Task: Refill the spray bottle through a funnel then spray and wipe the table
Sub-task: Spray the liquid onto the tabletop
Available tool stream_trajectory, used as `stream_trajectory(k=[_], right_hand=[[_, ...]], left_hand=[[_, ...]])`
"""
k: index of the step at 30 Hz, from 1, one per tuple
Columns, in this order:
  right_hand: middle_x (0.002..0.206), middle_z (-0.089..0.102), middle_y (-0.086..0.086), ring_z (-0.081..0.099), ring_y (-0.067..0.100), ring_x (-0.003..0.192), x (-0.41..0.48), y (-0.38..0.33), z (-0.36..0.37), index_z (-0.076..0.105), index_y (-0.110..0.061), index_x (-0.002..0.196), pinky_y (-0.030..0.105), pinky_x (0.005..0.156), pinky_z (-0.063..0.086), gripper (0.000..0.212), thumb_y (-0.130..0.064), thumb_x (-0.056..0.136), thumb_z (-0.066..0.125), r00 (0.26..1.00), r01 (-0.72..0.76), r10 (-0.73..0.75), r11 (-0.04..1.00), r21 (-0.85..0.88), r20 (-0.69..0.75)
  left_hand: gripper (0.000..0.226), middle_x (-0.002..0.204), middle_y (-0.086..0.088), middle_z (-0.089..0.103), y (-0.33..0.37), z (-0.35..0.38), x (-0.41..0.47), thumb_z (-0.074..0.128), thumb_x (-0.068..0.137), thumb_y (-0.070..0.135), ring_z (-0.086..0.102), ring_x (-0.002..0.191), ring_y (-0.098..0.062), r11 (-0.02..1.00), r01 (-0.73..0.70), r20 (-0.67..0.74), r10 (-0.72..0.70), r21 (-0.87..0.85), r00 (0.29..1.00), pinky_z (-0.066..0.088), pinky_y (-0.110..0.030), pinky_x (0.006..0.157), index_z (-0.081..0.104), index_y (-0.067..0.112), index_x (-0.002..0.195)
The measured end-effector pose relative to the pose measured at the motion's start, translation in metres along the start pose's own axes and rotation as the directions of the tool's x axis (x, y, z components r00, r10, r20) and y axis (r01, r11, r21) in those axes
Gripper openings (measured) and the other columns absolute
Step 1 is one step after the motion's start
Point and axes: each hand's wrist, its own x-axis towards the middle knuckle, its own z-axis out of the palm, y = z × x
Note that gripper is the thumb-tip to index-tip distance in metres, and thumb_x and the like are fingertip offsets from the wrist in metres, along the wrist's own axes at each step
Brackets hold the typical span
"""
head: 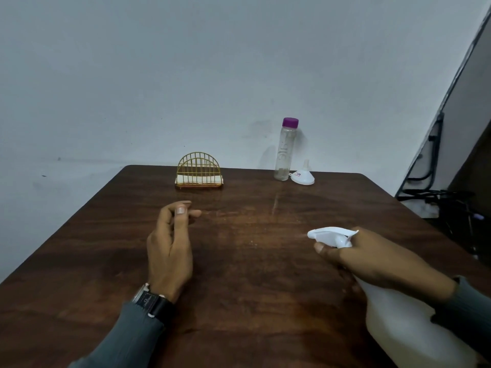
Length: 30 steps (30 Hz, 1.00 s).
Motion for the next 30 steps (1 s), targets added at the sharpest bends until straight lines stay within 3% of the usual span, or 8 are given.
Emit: stream_trajectory(k=[5,9,12,15,20,23,25,30], right_hand=[[0.077,0.078,-0.002,0.077,0.025,0.078,-0.001,0.004,0.0,0.06,-0.053,0.126,0.032,0.063,0.059,0.029,-0.056,0.097,0.058,0.999,0.003,0.001,0.996,0.089,-0.041],[0.089,0.078,-0.004,0.077,0.02,0.087,-0.005,0.007,-0.008,0.064,-0.063,0.119,0.044,0.082,0.063,0.053,-0.088,0.073,0.056,0.984,0.118,-0.092,0.978,0.173,-0.154],[0.097,0.078,-0.002,0.075,0.012,0.088,-0.014,-0.004,-0.012,0.073,-0.058,0.101,0.033,0.066,0.063,0.026,-0.069,0.084,0.057,0.929,0.255,-0.121,0.894,0.367,-0.351],[0.1,0.078,-0.008,0.076,0.013,0.079,-0.019,-0.009,-0.004,0.078,-0.034,0.1,0.023,0.063,0.059,0.033,-0.053,0.094,0.051,0.866,0.315,-0.12,0.885,0.342,-0.486],[0.103,0.078,-0.007,0.077,0.014,0.078,-0.022,-0.012,0.012,0.072,-0.038,0.112,0.037,0.077,0.063,0.028,-0.05,0.089,0.062,0.792,0.344,-0.062,0.867,0.36,-0.607],[0.099,0.078,-0.01,0.075,0.006,0.086,-0.028,-0.006,0.014,0.072,-0.043,0.111,0.026,0.079,0.057,0.036,-0.056,0.077,0.078,0.813,0.291,-0.017,0.878,0.381,-0.582],[0.105,0.076,-0.014,0.07,-0.003,0.097,-0.036,0.004,0.015,0.067,-0.038,0.122,0.015,0.076,0.052,0.067,-0.065,0.064,0.087,0.855,0.213,0.021,0.897,0.387,-0.519],[0.118,0.06,-0.038,0.061,-0.012,0.108,-0.064,0.024,0.025,0.034,-0.064,0.134,0.025,0.09,0.052,0.111,-0.073,0.041,0.092,0.958,0.017,0.061,0.962,0.271,-0.279]], left_hand=[[0.045,0.102,0.012,0.077,0.001,0.0,-0.001,0.036,0.096,0.062,0.071,0.104,-0.006,1.0,0.002,0.001,-0.002,0.001,1.0,0.055,-0.051,0.098,0.064,0.032,0.114],[0.043,0.104,0.017,0.076,0.002,0.0,-0.001,0.037,0.095,0.063,0.07,0.105,-0.004,1.0,0.01,0.009,-0.01,0.006,1.0,0.055,-0.051,0.098,0.063,0.035,0.114],[0.044,0.104,0.019,0.076,0.003,0.0,-0.001,0.038,0.093,0.065,0.07,0.105,-0.002,1.0,0.006,0.024,-0.007,0.019,1.0,0.055,-0.049,0.098,0.063,0.035,0.115],[0.046,0.106,0.017,0.076,0.003,0.001,-0.002,0.04,0.093,0.065,0.069,0.106,-0.004,0.999,-0.003,0.04,0.001,0.035,0.999,0.055,-0.049,0.098,0.063,0.034,0.118],[0.042,0.106,0.014,0.077,0.003,-0.001,-0.002,0.044,0.093,0.061,0.07,0.106,-0.003,1.0,0.0,0.039,-0.002,0.032,0.999,0.055,-0.05,0.099,0.063,0.034,0.119],[0.041,0.106,0.013,0.077,0.004,-0.001,-0.004,0.046,0.092,0.061,0.07,0.107,-0.003,0.999,-0.004,0.044,0.002,0.034,0.999,0.055,-0.05,0.099,0.063,0.034,0.119],[0.04,0.107,0.013,0.076,0.004,0.0,-0.004,0.047,0.093,0.061,0.07,0.108,-0.006,1.0,-0.007,0.048,0.005,0.028,0.999,0.054,-0.052,0.1,0.062,0.034,0.119],[0.034,0.109,0.01,0.076,0.003,-0.001,-0.001,0.051,0.097,0.056,0.07,0.112,-0.012,1.0,0.002,0.044,-0.002,-0.011,0.999,0.053,-0.055,0.101,0.063,0.033,0.121]])
